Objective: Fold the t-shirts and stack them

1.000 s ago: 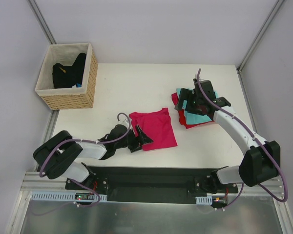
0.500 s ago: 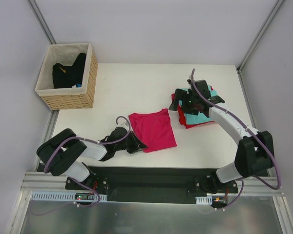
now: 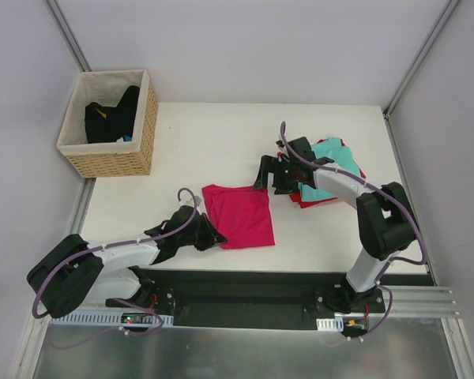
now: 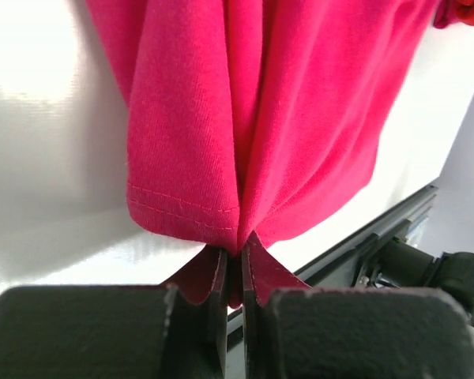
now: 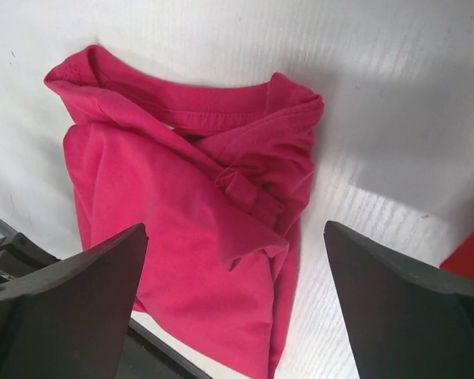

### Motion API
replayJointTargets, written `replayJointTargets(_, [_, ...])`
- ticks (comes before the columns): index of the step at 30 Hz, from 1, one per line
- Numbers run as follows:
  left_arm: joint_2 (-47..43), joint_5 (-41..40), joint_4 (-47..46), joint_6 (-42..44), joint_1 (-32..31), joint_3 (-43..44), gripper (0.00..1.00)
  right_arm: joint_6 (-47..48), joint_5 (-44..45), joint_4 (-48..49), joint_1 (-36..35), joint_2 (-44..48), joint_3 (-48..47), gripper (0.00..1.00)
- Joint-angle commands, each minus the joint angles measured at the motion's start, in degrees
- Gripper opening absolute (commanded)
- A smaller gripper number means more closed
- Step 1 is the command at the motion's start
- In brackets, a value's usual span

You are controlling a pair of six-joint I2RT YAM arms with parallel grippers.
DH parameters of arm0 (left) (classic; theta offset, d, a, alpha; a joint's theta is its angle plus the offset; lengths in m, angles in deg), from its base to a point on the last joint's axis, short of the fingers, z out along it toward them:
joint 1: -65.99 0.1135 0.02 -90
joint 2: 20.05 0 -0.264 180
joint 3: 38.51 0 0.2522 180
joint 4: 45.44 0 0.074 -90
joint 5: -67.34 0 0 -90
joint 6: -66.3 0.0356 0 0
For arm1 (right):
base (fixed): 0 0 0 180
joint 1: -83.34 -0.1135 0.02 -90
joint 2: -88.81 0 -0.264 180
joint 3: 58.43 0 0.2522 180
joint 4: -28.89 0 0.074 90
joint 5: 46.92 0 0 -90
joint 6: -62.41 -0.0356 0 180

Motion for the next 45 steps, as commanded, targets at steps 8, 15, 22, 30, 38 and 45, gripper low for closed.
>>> replayJointTargets(8, [2.0, -0.6, 1.2, 1.1, 1.1, 0.6, 0.0, -1.7, -1.9, 7.8, -0.3, -3.1, 5.6, 0.99])
replayJointTargets(15, [2.1, -0.3, 1.2, 1.1, 1.3, 0.4, 0.0, -2.8, -1.9, 11.2, -0.7, -6.5, 5.6, 0.97])
replayJointTargets(22, [1.8, -0.3, 1.2, 0.9, 1.5, -0.2, 0.0, -4.2, -2.9, 12.9, -1.1, -10.6, 3.9, 0.8])
replayJointTargets(30, [2.5, 0.0, 1.2, 1.2, 2.1, -0.3, 0.0, -4.6, -3.3, 12.9, -1.2, -12.5, 4.1, 0.37])
replayJointTargets(38, [3.7, 0.2, 0.5, 1.2, 2.6, -0.6, 0.0, -5.2, -2.4, 12.9, -1.6, -13.1, 3.9, 0.01])
replayJointTargets(45, [1.5, 0.0, 4.4, 2.9, 2.7, 2.0, 0.0, -4.2, -1.0, 11.5, -2.9, -9.0, 2.6, 0.01])
